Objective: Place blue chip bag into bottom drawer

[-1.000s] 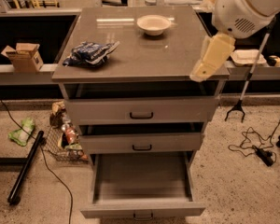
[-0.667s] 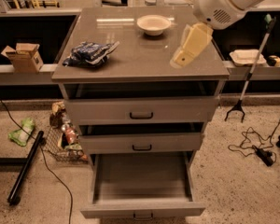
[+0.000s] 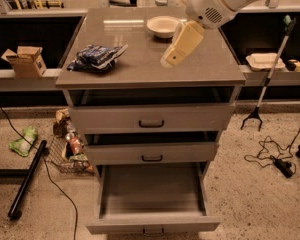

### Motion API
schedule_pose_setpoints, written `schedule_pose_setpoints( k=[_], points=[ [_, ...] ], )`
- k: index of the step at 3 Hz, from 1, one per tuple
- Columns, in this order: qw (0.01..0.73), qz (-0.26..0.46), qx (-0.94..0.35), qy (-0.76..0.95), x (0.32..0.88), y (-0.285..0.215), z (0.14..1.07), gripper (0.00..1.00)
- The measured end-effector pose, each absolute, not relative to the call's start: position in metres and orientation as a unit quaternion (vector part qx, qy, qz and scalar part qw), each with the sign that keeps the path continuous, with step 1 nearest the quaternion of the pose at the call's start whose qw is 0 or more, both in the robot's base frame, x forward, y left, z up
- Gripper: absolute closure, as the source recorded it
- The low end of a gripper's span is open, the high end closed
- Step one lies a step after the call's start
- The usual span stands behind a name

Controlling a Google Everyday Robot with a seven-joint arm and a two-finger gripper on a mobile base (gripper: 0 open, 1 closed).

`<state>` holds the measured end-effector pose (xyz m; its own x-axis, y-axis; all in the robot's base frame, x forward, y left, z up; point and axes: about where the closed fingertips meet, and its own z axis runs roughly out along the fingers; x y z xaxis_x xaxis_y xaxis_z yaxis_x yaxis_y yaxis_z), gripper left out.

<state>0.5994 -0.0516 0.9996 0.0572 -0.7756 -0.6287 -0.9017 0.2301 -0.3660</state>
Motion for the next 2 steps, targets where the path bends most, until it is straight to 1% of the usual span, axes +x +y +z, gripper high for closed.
schedule_pose_setpoints(
  k=[1,2],
  points=[
    [0.382,0.079,-0.628,0.673,0.611,-0.037,0.99,0.0],
    [0.381,0.088,-0.626,0.675,0.646,-0.004,0.967,0.0]
  ],
)
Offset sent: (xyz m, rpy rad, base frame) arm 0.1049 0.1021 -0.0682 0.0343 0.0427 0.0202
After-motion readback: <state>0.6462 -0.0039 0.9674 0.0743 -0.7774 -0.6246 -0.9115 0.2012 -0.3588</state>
